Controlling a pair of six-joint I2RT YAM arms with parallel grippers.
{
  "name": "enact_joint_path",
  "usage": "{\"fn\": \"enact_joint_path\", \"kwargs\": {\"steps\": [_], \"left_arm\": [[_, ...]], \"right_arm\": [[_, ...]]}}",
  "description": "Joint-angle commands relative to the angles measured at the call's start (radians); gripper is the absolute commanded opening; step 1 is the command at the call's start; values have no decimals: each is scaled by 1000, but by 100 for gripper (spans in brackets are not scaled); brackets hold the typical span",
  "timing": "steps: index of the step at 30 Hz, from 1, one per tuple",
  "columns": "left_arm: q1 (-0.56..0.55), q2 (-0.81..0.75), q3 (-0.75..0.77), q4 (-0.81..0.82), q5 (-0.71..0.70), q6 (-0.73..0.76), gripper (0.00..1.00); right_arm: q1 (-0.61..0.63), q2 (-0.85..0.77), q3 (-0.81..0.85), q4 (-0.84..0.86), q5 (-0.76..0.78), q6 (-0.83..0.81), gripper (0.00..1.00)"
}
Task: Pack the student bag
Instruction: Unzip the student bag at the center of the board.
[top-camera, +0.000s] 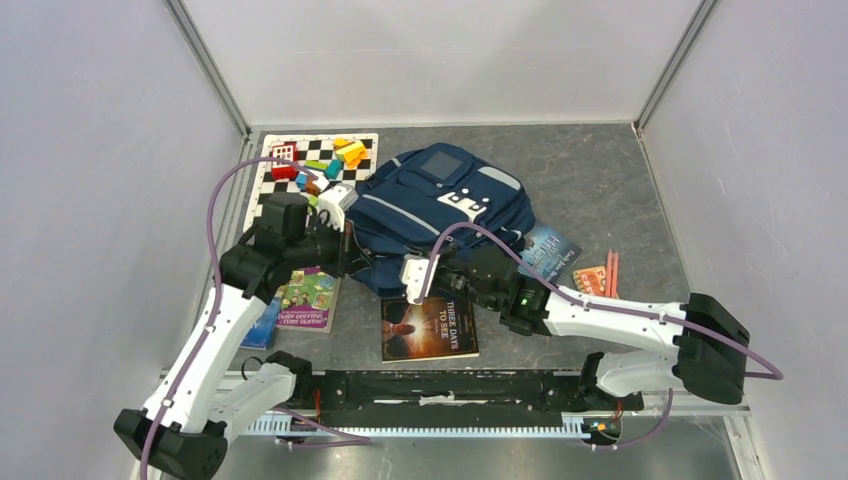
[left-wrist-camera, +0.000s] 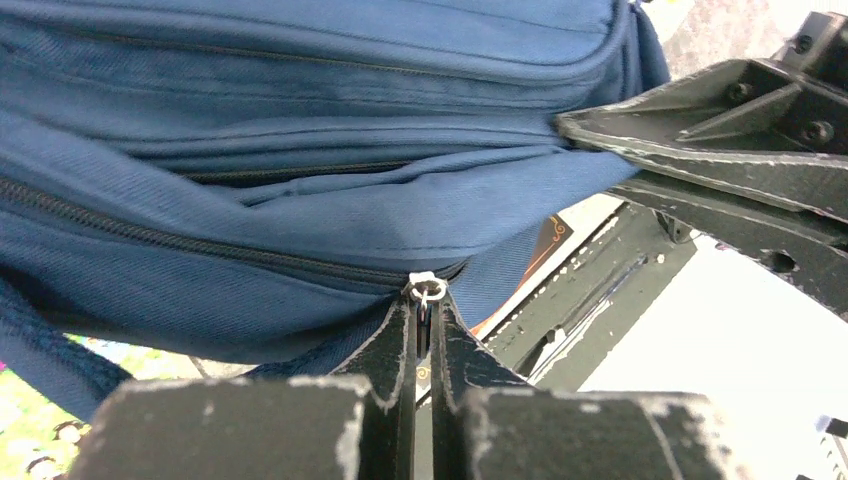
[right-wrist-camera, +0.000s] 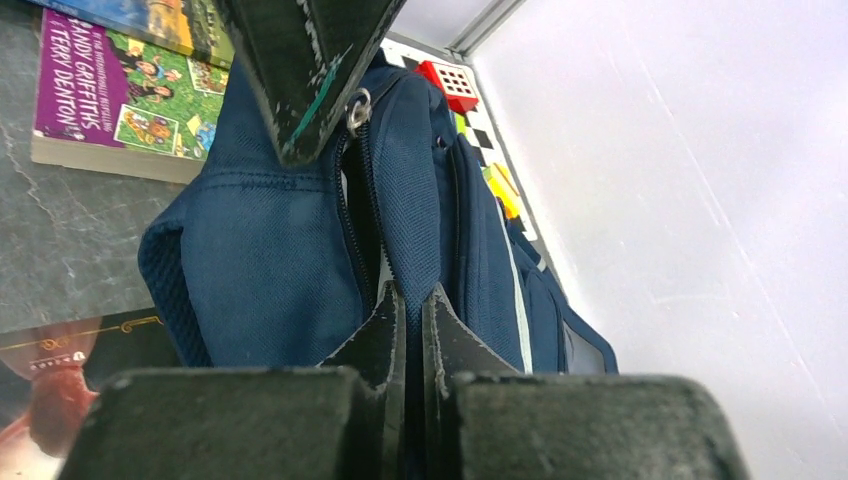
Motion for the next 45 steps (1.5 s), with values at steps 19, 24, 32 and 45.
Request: {"fn": "enact_joint_path", "kwargs": {"steps": [19,24,32,45], "left_arm": [[53,214,239,-79,-543,38,2],[97,275,242,-28,-497,29,2],[133,360,228,66,-474,85,2],[135,261,102,197,-628,125,42]], "right_arm": [[-36,-209,-154,34,77,-5,0],[-36,-273,-182,72,38,16,0],[-36,-309,-170,77,-39,36,0],[-36,-316,-160,87,-87,64,0]]}}
